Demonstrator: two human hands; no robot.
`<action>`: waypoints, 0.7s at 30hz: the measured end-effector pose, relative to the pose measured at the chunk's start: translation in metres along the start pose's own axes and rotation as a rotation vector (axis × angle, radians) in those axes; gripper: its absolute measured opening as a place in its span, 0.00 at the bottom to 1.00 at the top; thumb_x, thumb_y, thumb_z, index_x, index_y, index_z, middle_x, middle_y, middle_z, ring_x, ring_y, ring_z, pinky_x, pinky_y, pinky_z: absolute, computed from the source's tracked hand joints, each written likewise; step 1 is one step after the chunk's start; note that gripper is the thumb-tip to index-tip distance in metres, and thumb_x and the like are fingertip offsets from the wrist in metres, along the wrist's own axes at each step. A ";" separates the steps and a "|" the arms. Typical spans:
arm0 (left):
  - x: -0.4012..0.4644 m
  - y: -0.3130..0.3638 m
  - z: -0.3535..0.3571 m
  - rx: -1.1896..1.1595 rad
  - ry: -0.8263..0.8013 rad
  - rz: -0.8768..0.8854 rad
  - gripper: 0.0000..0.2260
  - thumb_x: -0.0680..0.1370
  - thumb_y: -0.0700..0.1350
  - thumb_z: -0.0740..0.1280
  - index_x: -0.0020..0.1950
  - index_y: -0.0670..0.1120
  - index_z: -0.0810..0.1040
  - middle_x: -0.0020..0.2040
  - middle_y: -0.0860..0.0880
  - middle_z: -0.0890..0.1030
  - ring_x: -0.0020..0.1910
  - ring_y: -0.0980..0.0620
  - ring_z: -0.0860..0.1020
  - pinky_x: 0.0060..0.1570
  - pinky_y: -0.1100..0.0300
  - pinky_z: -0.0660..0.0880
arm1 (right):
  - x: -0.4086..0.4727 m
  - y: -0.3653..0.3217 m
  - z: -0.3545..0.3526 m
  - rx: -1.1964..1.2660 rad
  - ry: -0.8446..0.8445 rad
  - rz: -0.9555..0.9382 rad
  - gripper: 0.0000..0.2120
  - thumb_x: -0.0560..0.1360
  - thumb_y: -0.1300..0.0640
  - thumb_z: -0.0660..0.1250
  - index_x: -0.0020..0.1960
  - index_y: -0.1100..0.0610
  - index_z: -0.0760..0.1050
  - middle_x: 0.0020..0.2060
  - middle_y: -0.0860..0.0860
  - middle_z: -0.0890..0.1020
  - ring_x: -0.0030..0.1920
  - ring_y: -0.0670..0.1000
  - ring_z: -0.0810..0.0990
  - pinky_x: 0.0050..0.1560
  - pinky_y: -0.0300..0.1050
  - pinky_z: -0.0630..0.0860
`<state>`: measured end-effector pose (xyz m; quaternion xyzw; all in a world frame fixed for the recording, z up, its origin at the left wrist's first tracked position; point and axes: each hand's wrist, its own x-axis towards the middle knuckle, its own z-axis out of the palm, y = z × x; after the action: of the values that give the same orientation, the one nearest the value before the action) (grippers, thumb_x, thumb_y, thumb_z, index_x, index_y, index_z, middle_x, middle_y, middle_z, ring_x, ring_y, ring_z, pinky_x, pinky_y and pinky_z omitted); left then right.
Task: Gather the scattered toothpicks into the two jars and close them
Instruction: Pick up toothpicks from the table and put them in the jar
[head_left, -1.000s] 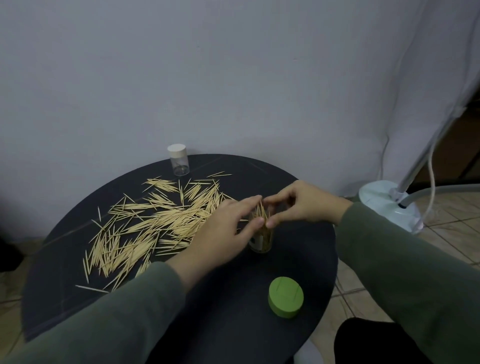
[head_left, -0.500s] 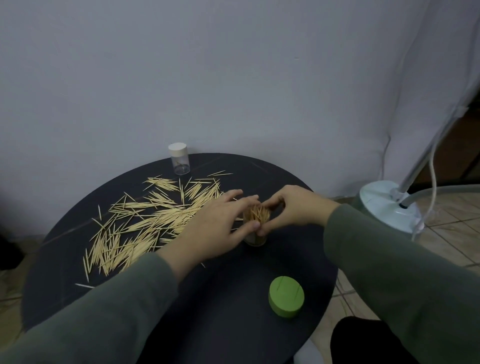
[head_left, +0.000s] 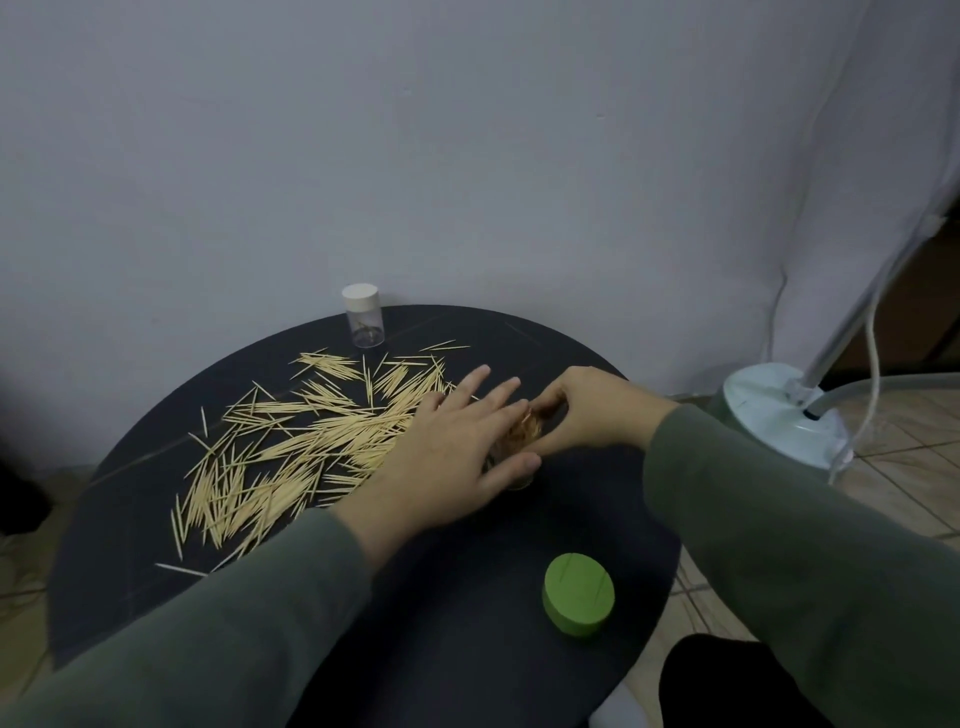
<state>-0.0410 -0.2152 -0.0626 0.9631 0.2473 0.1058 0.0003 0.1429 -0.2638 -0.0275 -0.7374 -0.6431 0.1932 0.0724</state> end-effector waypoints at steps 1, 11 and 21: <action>-0.001 -0.002 -0.001 0.001 0.012 -0.017 0.29 0.79 0.65 0.51 0.78 0.55 0.56 0.79 0.56 0.53 0.78 0.53 0.45 0.73 0.47 0.50 | 0.000 0.000 0.000 -0.002 -0.003 -0.004 0.23 0.65 0.37 0.73 0.56 0.48 0.81 0.48 0.45 0.83 0.53 0.47 0.78 0.62 0.54 0.72; -0.003 -0.008 0.004 0.058 0.131 0.244 0.26 0.78 0.62 0.54 0.72 0.52 0.69 0.68 0.54 0.74 0.74 0.48 0.64 0.61 0.46 0.67 | -0.003 -0.006 -0.005 -0.016 -0.003 0.000 0.26 0.59 0.35 0.75 0.54 0.44 0.81 0.48 0.42 0.82 0.52 0.46 0.77 0.61 0.53 0.72; -0.007 -0.014 0.000 0.030 0.104 0.085 0.30 0.77 0.66 0.52 0.75 0.54 0.65 0.74 0.56 0.66 0.74 0.50 0.61 0.68 0.47 0.62 | -0.003 -0.013 -0.007 -0.120 -0.042 0.005 0.29 0.62 0.35 0.74 0.58 0.48 0.79 0.48 0.43 0.80 0.52 0.46 0.77 0.61 0.53 0.72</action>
<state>-0.0537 -0.2057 -0.0647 0.9659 0.2074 0.1520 -0.0316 0.1332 -0.2641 -0.0160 -0.7378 -0.6532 0.1698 0.0142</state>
